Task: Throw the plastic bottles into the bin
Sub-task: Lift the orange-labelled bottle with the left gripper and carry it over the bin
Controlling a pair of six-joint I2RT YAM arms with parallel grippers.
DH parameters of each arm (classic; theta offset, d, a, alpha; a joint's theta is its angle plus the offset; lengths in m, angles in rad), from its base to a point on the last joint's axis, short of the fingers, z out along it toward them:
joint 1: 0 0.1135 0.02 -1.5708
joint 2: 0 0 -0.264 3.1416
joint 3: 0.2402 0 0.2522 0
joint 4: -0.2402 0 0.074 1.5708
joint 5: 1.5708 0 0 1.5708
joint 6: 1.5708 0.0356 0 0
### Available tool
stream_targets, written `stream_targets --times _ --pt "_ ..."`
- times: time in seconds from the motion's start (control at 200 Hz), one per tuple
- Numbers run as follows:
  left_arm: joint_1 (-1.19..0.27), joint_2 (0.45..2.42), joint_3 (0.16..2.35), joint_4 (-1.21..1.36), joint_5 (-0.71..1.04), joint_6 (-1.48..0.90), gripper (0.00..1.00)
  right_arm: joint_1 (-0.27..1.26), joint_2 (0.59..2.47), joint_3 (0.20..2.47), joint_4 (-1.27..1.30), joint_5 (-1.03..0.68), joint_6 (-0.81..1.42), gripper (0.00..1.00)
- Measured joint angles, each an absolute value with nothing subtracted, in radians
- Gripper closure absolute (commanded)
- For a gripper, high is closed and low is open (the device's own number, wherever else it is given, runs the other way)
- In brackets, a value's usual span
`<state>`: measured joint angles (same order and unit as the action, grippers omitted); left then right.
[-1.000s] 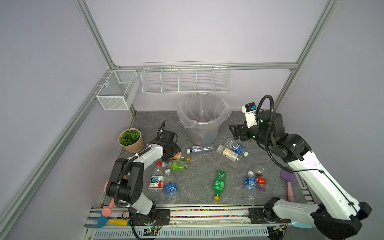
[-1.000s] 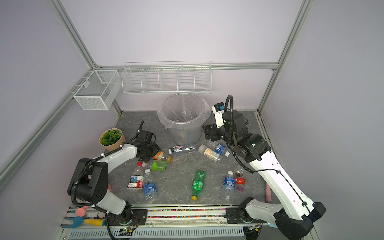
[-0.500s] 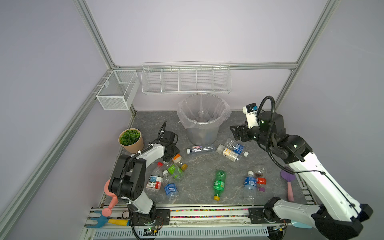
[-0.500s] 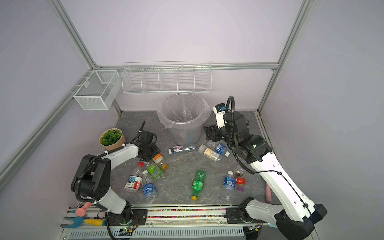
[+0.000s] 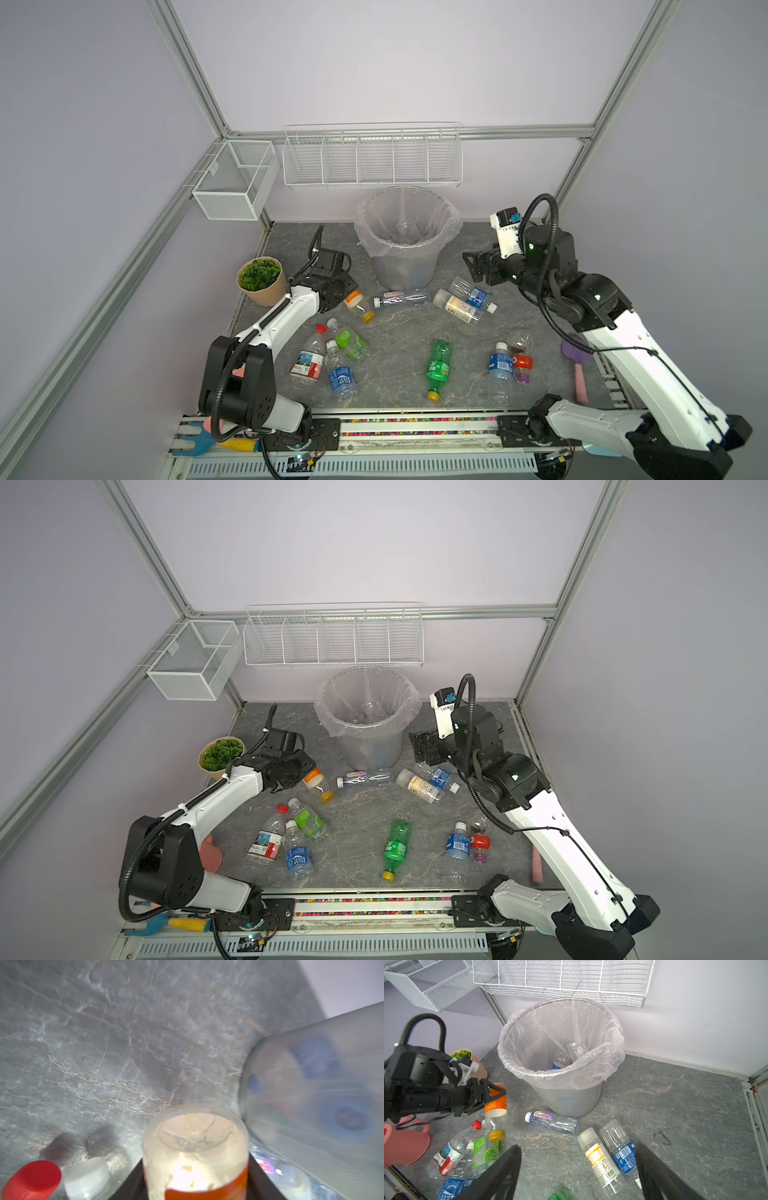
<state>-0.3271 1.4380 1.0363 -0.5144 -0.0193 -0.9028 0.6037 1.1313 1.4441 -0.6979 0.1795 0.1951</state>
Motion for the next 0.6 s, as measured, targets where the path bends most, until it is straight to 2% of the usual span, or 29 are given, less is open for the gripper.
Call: stream_targets --times 0.25,0.31,0.415,0.6 --pt "-0.327 1.276 1.095 -0.556 -0.051 -0.876 0.75 0.604 1.109 1.42 -0.697 0.179 0.196 0.12" --pt "-0.327 1.247 1.121 -0.564 -0.063 -0.865 0.82 0.604 1.103 1.41 -0.698 0.18 0.196 0.12" --pt "-0.327 1.191 1.161 -0.558 -0.08 -0.846 1.0 0.604 1.093 1.391 -0.698 0.179 0.202 0.12" --pt "-0.327 1.097 1.198 -0.522 -0.093 -0.807 1.0 0.604 1.077 1.367 -0.697 0.179 0.211 0.12"
